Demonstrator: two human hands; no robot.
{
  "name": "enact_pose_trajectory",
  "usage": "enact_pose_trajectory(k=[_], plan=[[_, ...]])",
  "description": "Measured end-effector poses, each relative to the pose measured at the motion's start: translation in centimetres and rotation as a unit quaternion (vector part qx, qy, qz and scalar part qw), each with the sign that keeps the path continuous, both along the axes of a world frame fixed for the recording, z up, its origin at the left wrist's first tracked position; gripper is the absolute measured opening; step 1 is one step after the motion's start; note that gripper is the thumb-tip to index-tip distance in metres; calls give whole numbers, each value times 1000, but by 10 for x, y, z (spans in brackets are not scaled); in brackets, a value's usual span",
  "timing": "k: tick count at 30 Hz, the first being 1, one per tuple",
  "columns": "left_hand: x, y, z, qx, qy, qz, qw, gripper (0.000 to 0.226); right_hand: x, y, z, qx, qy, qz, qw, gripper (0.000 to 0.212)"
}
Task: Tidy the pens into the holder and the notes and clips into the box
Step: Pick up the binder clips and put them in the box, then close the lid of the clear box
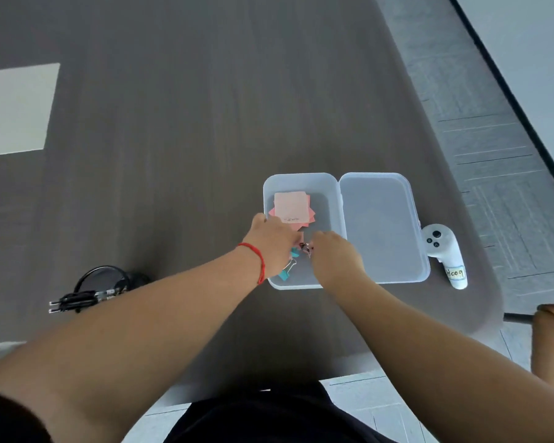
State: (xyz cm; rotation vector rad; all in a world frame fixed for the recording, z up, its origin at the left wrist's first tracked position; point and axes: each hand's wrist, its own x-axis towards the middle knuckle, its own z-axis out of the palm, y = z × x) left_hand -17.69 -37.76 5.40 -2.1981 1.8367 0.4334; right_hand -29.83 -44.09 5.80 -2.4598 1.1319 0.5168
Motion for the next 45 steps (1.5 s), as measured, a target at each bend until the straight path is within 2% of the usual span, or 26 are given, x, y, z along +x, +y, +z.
enact_pose_trajectory(k=[2, 4, 6, 7, 8, 10, 12, 13, 15, 19, 21, 23, 25, 26, 28, 29, 30, 32, 35, 37, 38, 40, 42, 44, 45], plan=[[2, -1, -10, -1, 0, 10, 1000, 24, 7, -4, -1, 8, 12, 7, 1000, 25], [9, 8, -14, -99, 54, 64, 992, 27, 12, -6, -6, 18, 12, 21, 1000, 25], [22, 23, -16, -226, 72, 151, 960, 28, 14, -7, -13, 24, -2, 27, 999, 22], [30, 35, -18, -246, 81, 204, 944, 31, 14, -7, -14, 27, -10, 29, 999, 21], [39, 49, -20, -235, 104, 253, 933, 33, 15, -6, -15, 31, -15, 32, 999, 20], [53, 78, -31, -116, 162, 306, 931, 29, 17, -2, -15, 52, -19, 53, 997, 21], [55, 104, -41, 45, 183, 275, 943, 33, 20, 7, -14, 71, -31, 78, 994, 25], [52, 114, -48, 92, 184, 255, 945, 41, 21, 11, -14, 79, -47, 71, 993, 25], [44, 122, -59, 111, 192, 228, 948, 46, 22, 16, -14, 84, -69, 47, 993, 23], [33, 122, -73, 97, 184, 195, 959, 16, 20, 15, -16, 77, -43, 62, 994, 20], [34, 120, -75, 88, 187, 220, 953, 8, 19, 12, -18, 79, -38, 75, 993, 21], [39, 114, -66, 53, 225, 295, 927, 23, 18, 7, -18, 111, -28, 64, 991, 24], [49, 99, -46, -64, 268, 377, 885, 28, 16, 3, -16, 125, -40, 58, 990, 28], [53, 88, -31, -144, 284, 414, 853, 25, 15, -1, -15, 124, -58, 34, 990, 27], [56, 61, -2, -261, 329, 442, 793, 23, 13, -9, -13, 91, -79, 22, 992, 24], [53, 46, 11, -282, 354, 425, 784, 25, 12, -14, -12, 74, -86, 23, 993, 23], [46, 30, 21, -276, 367, 391, 798, 26, 9, -18, -12, 66, -93, 24, 993, 23], [27, 3, 23, -216, 344, 307, 861, 21, 0, -25, -10, 64, -118, 8, 991, 21], [2, -21, -3, -95, 242, 193, 946, 9, -16, -29, -8, 47, -174, -10, 984, 18], [-7, -25, -14, -10, 150, 126, 981, 7, -28, -31, -8, 41, -210, -20, 977, 20], [-8, -25, -17, -1, 107, 113, 988, 16, -34, -33, -6, 39, -226, -34, 973, 21], [-7, -18, -20, -65, 48, 118, 990, 39, -51, -42, -5, 26, -241, -76, 967, 23], [-3, -9, -15, -176, 58, 195, 963, 55, -69, -54, -4, -22, -242, -103, 964, 25], [1, -1, -9, -214, 137, 342, 905, 65, -83, -69, -6, -75, -216, -132, 965, 32], [1, 1, -4, -201, 207, 426, 858, 68, -88, -76, -7, -83, -189, -151, 967, 39]])
